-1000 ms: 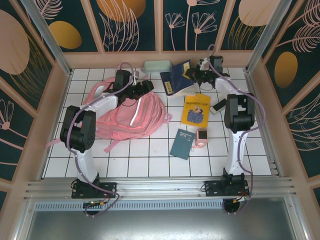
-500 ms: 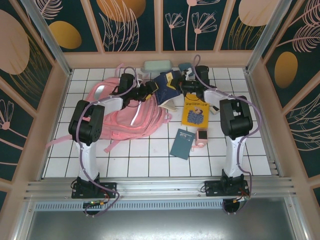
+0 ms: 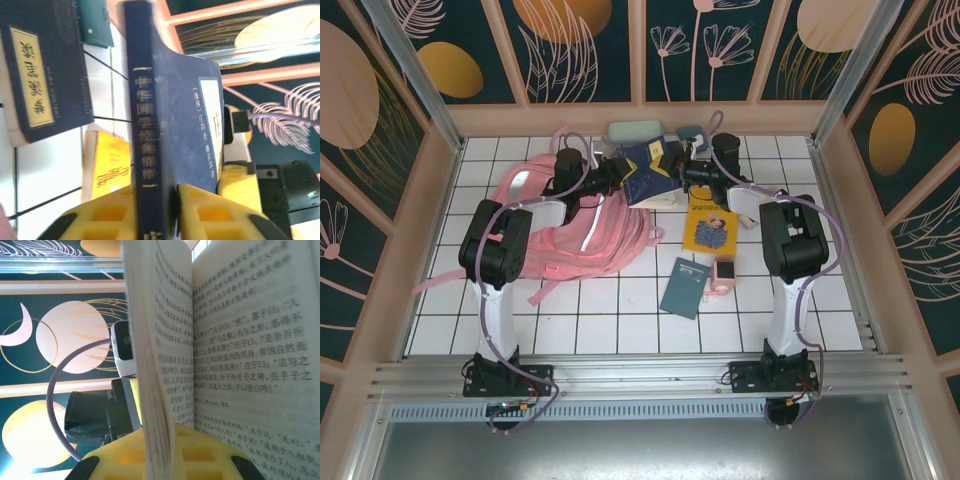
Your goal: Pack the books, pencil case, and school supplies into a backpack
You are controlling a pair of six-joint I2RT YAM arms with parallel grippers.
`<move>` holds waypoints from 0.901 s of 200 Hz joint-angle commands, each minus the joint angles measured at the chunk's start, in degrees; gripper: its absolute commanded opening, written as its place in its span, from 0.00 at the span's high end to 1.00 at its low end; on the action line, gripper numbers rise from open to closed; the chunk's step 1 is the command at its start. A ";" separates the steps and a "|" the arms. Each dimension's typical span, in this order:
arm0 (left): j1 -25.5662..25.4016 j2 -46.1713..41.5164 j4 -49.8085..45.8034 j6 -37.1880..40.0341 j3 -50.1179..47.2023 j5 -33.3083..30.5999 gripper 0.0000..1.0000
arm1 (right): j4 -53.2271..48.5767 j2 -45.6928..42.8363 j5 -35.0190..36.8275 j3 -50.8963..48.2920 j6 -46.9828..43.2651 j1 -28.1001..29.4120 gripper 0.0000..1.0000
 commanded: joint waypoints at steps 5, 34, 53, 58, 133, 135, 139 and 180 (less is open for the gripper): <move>-0.47 -2.52 7.22 -3.01 -1.55 2.27 0.89 | -2.57 -5.82 -0.83 0.17 -4.41 0.74 1.00; -0.50 -6.31 3.83 0.16 -2.38 1.64 0.98 | -16.74 -8.53 3.51 1.81 -14.35 0.89 0.91; -0.45 -9.39 -0.23 3.85 -2.81 0.83 1.00 | -24.94 -10.28 6.60 2.93 -20.08 0.89 0.71; -0.44 -10.19 -0.86 4.49 -2.98 0.82 1.00 | -26.58 -10.78 7.33 3.10 -21.18 0.90 0.65; -0.42 -24.83 -5.76 10.68 -7.56 3.59 1.00 | -39.23 -19.13 13.98 1.64 -32.39 1.36 0.16; -0.42 -25.11 -5.51 10.36 -7.75 3.81 1.00 | -39.23 -19.21 13.65 1.57 -32.43 1.48 0.16; -0.47 -25.72 -4.54 9.73 -8.18 4.22 1.00 | -39.08 -19.36 13.14 1.39 -32.52 1.61 0.09; -1.34 -29.83 1.35 4.26 -11.70 7.94 1.00 | -19.24 -22.46 0.38 -6.72 -21.61 2.11 0.05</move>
